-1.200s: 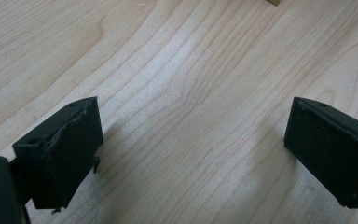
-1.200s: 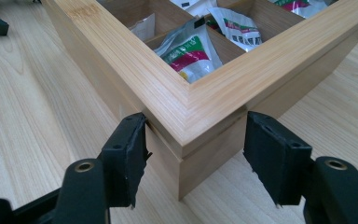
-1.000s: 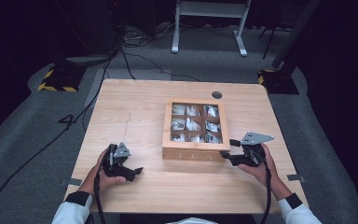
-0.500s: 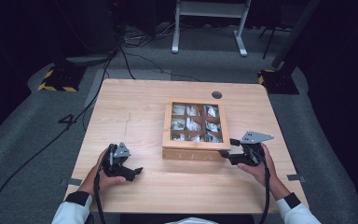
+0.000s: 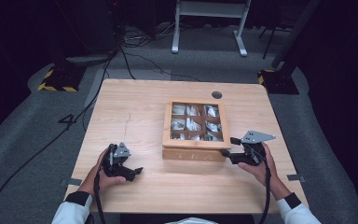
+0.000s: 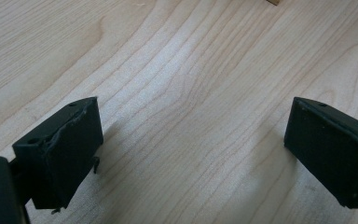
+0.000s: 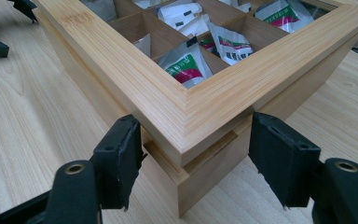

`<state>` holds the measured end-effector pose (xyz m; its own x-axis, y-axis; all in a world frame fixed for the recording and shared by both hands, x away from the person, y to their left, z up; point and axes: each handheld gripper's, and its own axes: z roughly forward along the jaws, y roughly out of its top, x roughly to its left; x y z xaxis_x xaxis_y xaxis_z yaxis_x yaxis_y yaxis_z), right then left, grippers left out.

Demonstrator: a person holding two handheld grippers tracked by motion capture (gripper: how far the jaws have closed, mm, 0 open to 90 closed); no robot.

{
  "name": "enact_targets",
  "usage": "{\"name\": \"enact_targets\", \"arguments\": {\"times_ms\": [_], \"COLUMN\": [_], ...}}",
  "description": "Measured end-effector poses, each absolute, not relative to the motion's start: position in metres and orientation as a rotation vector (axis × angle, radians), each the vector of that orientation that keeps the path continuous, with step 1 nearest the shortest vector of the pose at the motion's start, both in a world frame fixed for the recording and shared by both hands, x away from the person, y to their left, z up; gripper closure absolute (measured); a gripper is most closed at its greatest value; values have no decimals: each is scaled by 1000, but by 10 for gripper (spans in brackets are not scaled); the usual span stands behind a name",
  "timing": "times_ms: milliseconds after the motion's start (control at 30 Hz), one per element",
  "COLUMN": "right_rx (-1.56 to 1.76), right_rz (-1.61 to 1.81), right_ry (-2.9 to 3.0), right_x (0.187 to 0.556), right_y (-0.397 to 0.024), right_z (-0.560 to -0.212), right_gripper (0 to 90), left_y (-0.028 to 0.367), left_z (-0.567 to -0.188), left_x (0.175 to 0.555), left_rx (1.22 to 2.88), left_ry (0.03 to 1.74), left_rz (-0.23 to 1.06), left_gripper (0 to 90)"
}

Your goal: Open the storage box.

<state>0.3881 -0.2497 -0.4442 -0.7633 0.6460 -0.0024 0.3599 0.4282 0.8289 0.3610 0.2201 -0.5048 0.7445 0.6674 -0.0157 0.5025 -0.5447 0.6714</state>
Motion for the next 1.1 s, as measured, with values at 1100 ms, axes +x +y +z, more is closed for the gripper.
{"name": "enact_targets", "arguments": {"times_ms": [1100], "right_rx": [820], "right_rz": [1321], "right_ry": [2231], "right_x": [388], "right_y": [-249], "right_z": [-414], "right_gripper": [341], "left_y": [220], "left_z": [-505], "left_x": [361], "left_rx": [2267], "left_ry": [875], "left_rz": [317], "left_gripper": [48]}}
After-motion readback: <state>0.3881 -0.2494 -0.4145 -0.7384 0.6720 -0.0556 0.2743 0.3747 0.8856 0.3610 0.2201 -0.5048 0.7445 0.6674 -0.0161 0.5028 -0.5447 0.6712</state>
